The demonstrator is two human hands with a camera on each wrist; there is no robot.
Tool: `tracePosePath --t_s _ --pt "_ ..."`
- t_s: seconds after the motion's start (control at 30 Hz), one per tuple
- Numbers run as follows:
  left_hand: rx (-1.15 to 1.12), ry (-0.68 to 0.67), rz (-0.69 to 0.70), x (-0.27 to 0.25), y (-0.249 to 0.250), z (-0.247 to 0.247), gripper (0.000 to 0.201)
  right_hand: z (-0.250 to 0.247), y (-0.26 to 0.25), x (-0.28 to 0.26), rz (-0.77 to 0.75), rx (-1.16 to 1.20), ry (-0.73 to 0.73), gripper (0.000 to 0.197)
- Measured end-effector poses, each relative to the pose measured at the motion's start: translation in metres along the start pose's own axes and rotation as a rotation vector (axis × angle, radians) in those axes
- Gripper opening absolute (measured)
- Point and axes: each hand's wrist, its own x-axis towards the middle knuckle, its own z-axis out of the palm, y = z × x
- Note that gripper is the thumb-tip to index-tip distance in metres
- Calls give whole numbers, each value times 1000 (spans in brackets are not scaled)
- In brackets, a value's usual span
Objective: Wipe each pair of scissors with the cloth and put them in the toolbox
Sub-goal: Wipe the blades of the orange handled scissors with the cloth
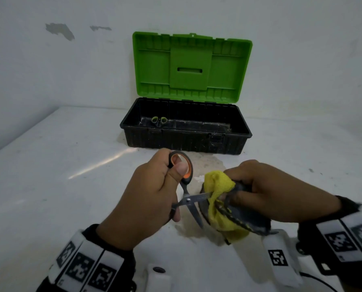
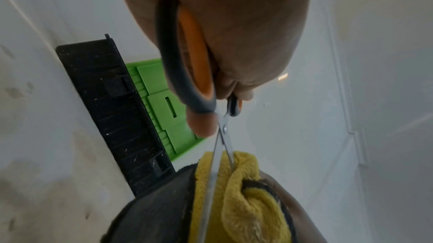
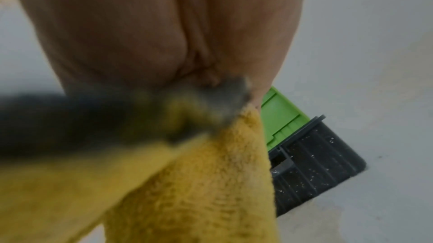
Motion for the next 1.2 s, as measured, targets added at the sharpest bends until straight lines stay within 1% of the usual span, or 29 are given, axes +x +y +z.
tracePosePath --t_s 0.1,0.17,0.23,0.27,0.33,0.4,0.47,0.5,0.63,0.67,0.7,0.77,0.83,0.97,1.07,1.13,1.2 --pt "-33 43 -9 1 -2 -4 41 -8 6 -13 100 110 87 14" --pt "-97 156 -25 3 -5 -11 38 -12 11 -22 137 178 211 19" --pt "-124 271 -33 7 -9 -18 34 -13 14 -26 128 289 349 25" --pt "-135 309 -39 9 -11 -20 32 -11 13 -26 114 387 406 24" --pt "-167 351 -72 12 -14 -18 31 -3 6 -22 79 582 495 18" --pt "-221 370 -111 15 -15 -11 32 8 1 -16 67 658 545 22" --pt "-269 377 -130 16 -15 -4 33 18 -6 -9 86 656 551 23" --pt "-281 379 -135 17 -14 -2 33 23 -9 -7 94 639 528 23" --pt "-293 409 -121 19 -11 6 34 39 -29 1 108 590 324 30" --pt "-283 422 -110 19 -11 7 34 42 -34 3 121 577 295 33" --pt "-253 436 -97 19 -11 8 34 45 -36 5 133 534 303 33" --pt "-153 461 -58 18 -11 10 35 51 -38 13 149 427 383 31" --pt "-89 473 -1 16 -9 14 36 56 -36 21 150 333 434 37" --pt "-22 487 50 15 -11 17 48 64 -32 34 136 313 479 32" --pt "-42 513 28 14 -14 15 43 61 -30 34 111 268 445 27" --pt "-116 515 -1 13 -14 16 36 57 -28 30 101 235 426 23" --pt "-170 498 -22 10 -13 19 34 54 -25 25 92 217 417 21"
